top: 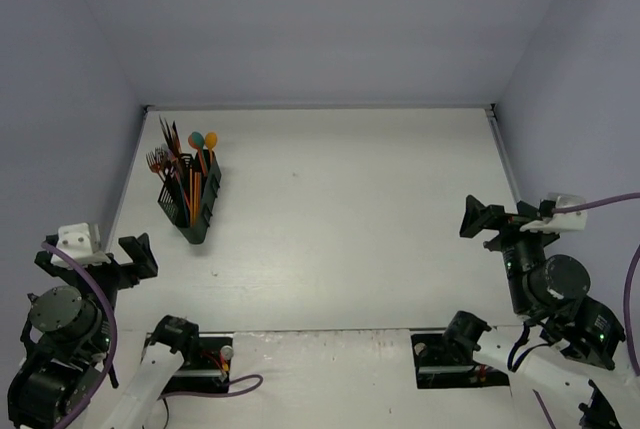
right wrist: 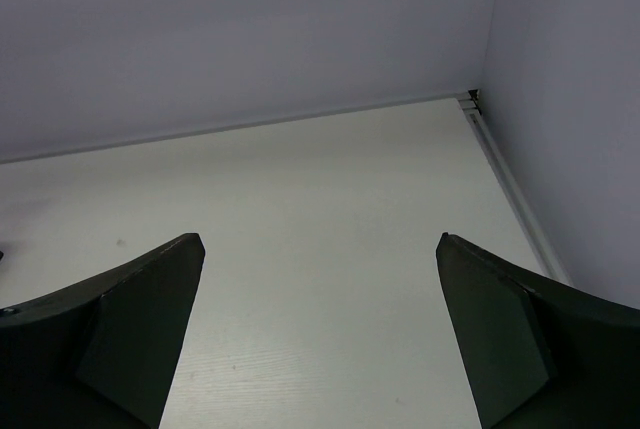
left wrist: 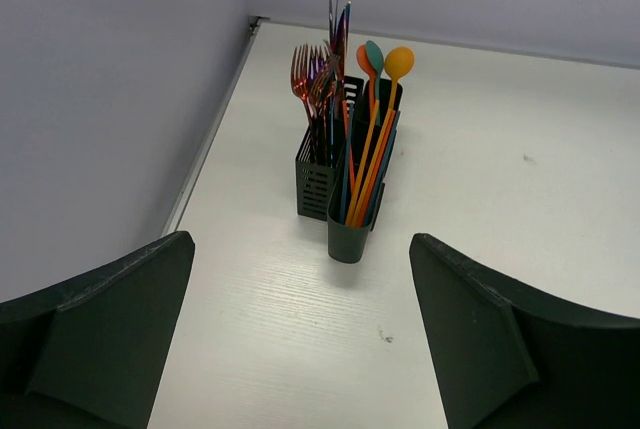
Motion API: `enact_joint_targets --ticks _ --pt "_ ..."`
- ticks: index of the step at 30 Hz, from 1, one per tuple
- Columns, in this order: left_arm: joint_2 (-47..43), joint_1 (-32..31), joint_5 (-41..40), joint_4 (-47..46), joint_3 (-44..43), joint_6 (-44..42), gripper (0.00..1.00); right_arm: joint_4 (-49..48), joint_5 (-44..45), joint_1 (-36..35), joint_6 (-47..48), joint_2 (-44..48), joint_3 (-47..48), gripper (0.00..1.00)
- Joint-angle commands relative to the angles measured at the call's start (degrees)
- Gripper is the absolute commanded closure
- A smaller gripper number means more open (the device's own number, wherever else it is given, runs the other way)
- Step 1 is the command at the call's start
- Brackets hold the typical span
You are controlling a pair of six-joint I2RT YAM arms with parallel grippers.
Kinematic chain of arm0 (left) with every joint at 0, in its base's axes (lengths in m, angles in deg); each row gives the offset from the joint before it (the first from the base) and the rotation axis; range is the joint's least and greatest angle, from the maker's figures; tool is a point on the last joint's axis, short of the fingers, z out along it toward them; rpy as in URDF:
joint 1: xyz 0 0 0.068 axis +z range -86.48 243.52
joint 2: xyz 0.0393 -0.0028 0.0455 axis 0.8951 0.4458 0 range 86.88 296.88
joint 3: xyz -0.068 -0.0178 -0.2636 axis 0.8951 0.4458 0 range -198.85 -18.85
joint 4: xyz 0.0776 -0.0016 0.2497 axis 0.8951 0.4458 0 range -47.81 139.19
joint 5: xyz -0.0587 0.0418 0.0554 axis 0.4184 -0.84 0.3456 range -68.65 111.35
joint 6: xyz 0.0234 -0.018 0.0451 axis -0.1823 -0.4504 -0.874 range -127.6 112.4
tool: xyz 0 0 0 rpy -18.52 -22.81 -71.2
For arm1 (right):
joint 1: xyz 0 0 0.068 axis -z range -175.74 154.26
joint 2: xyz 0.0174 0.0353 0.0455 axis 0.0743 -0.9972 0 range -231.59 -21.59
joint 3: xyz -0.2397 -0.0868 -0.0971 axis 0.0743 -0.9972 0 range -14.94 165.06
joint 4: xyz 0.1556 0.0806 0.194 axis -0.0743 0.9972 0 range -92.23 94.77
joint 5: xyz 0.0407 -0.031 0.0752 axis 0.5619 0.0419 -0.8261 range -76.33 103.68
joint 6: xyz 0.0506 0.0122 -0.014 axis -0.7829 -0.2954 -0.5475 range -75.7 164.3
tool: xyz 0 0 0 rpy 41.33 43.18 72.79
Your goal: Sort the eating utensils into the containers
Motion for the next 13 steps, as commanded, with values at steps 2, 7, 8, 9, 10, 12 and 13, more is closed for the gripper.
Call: enact_joint_targets --ticks 2,7,8,9,10,12,13 --pt "0.25 -0.55 -0.81 -0.98 2.12 2.06 0.13 -2.33 3.42 0.13 0.16 0.07 -0.43 0.0" --pt "-0.11 -0.62 -0.35 -1.04 3.38 3.41 0.13 -2.24 3.07 0.13 0.31 -0.71 -0.14 0.0" --pt "-0.33 -0.62 -0.3 -0.96 3.64 3.5 0.13 -2.2 3.07 0.13 0.22 -0.79 -0.22 0.0" --pt "-0.54 -0.62 -0.26 -0.87 3.9 3.58 0.13 -2.16 3.07 0.13 0.14 -0.88 -0.31 0.0" --pt "-0.74 -0.69 -0.26 -0.8 4.17 3.72 0.13 -2.22 3.07 0.13 0.2 -0.95 -0.31 0.0" --pt "-1.18 -0.71 -0.2 -0.78 4.43 3.88 0.13 -2.25 2.97 0.12 0.14 -1.28 -0.29 0.0" --pt "-1.3 -0.71 -0.31 -0.78 4.43 4.06 0.13 -2.25 2.91 0.06 0.14 -1.51 -0.17 0.0"
